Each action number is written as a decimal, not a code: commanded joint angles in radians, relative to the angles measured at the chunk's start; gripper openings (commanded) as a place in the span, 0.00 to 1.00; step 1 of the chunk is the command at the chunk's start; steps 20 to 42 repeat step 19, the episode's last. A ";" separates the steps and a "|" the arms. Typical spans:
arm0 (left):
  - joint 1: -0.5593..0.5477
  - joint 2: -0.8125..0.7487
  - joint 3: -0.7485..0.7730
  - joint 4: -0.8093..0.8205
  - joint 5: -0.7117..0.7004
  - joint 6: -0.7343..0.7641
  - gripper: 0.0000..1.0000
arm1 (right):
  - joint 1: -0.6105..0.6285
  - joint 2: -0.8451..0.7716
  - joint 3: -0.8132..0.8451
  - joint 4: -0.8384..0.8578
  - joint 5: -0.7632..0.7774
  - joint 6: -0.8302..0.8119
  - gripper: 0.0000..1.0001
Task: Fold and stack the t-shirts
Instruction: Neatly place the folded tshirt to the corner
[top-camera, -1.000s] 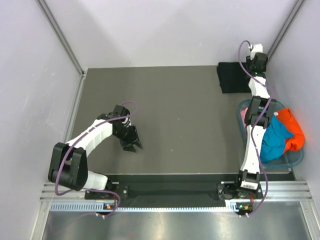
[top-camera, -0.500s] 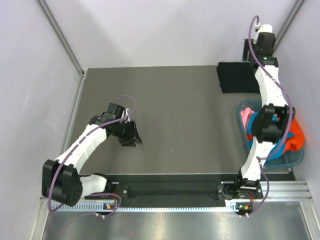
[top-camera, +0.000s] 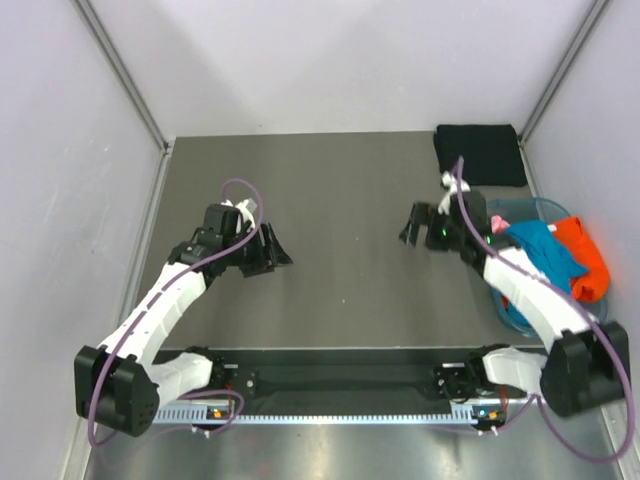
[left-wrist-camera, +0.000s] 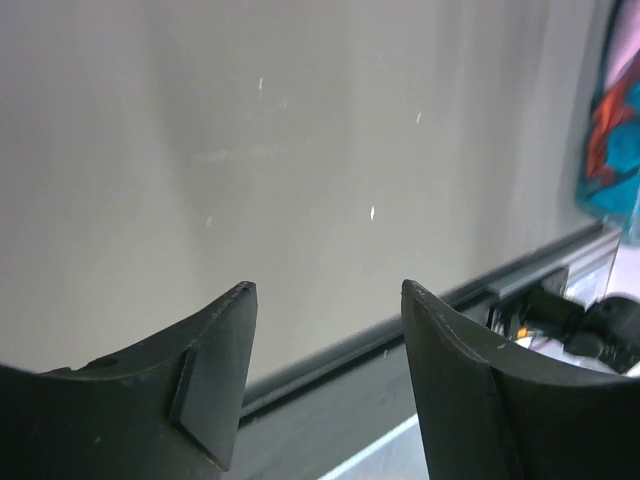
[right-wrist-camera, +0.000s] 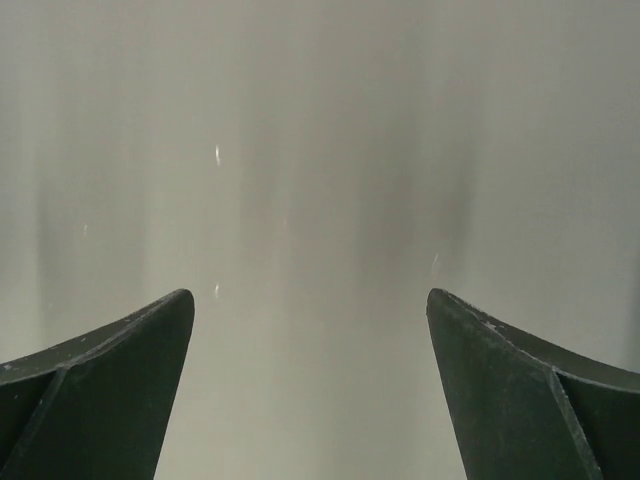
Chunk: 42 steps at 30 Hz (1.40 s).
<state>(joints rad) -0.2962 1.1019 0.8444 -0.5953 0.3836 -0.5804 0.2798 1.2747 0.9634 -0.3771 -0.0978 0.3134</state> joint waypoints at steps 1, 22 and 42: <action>-0.003 -0.017 -0.042 0.147 -0.028 -0.045 0.65 | 0.007 -0.227 -0.264 0.208 -0.065 0.240 1.00; -0.003 -0.637 -0.540 0.414 0.001 -0.255 0.75 | 0.009 -0.639 -0.934 0.572 -0.203 0.651 1.00; -0.003 -0.637 -0.540 0.414 0.001 -0.255 0.75 | 0.009 -0.639 -0.934 0.572 -0.203 0.651 1.00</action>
